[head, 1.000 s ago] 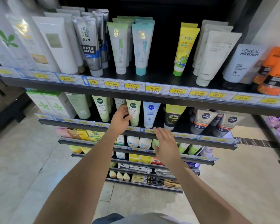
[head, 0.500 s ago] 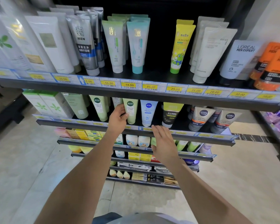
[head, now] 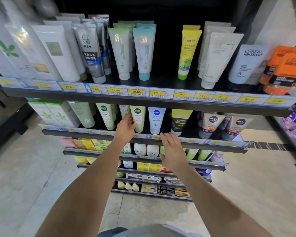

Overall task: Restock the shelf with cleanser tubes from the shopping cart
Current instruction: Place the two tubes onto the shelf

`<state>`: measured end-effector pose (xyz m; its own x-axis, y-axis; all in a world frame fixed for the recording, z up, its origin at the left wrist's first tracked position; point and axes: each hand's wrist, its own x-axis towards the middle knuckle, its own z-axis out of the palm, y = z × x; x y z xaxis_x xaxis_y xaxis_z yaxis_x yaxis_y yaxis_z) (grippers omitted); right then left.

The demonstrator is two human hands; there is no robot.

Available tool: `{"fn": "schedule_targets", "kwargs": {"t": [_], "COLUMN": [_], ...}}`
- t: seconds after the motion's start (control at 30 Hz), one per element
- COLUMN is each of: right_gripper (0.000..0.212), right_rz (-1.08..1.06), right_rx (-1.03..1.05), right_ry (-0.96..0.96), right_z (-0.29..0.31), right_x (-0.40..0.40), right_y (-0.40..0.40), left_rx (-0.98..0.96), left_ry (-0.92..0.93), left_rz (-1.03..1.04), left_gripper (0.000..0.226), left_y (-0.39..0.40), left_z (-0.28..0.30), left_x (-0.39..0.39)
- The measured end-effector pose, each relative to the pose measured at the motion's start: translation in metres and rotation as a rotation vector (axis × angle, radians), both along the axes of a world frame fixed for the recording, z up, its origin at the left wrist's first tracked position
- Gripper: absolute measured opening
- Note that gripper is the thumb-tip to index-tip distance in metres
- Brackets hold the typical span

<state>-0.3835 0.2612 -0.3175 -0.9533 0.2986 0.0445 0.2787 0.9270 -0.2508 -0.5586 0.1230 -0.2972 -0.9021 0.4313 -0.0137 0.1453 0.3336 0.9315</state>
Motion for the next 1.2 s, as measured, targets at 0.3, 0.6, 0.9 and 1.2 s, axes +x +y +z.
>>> {"fn": "schedule_targets", "kwargs": {"t": [0.3,0.6,0.9,1.2], "right_gripper": [0.063,0.054,0.056,0.050], "right_rz": [-0.133,-0.519,-0.775,-0.988], "right_rx": [-0.085,0.197,0.258,0.284], "right_ry": [0.034,0.072,0.037,0.084], "right_z": [0.035,0.090,0.126,0.134], "right_x": [0.013,0.120,0.274,0.466], "right_y": [0.003,0.002,0.007,0.061], "left_rx": [-0.268,-0.483,-0.384,-0.264], "left_ry": [0.310,0.795,1.055,1.208], "left_rz": [-0.005,-0.356,-0.622,-0.812], "left_gripper": [0.042,0.040,0.043,0.038], "left_y": [-0.046,-0.025,0.062,0.161], "left_z": [0.002,0.033,0.095,0.127], "left_x": [0.047,0.104,0.220,0.395]}}
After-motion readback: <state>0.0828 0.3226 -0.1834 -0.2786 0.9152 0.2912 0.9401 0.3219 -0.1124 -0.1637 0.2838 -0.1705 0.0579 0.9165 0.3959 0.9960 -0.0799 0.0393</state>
